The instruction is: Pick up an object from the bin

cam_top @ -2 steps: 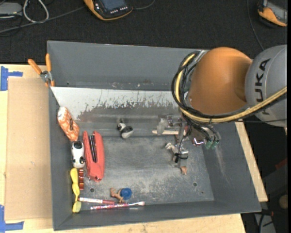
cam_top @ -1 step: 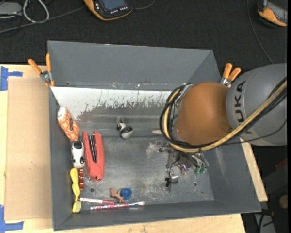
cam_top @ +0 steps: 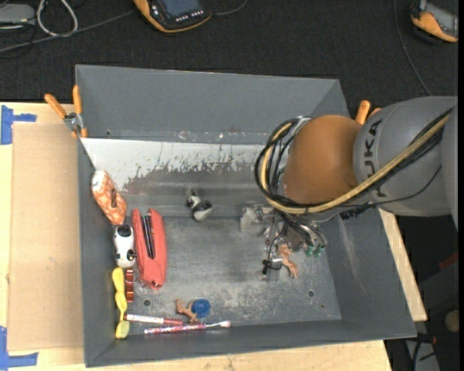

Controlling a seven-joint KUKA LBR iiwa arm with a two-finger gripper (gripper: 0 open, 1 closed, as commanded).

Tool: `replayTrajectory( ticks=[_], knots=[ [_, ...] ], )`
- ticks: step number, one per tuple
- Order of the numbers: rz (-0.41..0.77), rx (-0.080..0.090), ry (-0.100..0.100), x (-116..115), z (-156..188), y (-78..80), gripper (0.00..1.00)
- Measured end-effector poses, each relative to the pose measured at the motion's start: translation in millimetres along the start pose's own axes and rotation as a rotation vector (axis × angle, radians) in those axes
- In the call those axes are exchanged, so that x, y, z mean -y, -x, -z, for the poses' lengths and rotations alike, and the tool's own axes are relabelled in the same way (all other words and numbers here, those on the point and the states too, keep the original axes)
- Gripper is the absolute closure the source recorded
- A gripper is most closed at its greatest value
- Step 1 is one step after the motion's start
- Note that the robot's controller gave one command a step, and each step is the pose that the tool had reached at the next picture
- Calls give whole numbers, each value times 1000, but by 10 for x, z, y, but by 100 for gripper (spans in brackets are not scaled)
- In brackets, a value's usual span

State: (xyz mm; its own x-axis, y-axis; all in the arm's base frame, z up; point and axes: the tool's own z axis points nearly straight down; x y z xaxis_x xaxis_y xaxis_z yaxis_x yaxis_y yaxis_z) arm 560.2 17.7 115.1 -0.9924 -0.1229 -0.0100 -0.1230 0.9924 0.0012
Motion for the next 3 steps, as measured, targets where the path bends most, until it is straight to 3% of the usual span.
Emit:
replayTrajectory(
  ticks=[1,2,3],
  knots=[
    [201,-15,4,591,66,-698,0],
    [6,0,2,866,243,-278,0],
    [93,-6,1,883,-278,301,0]
  ],
)
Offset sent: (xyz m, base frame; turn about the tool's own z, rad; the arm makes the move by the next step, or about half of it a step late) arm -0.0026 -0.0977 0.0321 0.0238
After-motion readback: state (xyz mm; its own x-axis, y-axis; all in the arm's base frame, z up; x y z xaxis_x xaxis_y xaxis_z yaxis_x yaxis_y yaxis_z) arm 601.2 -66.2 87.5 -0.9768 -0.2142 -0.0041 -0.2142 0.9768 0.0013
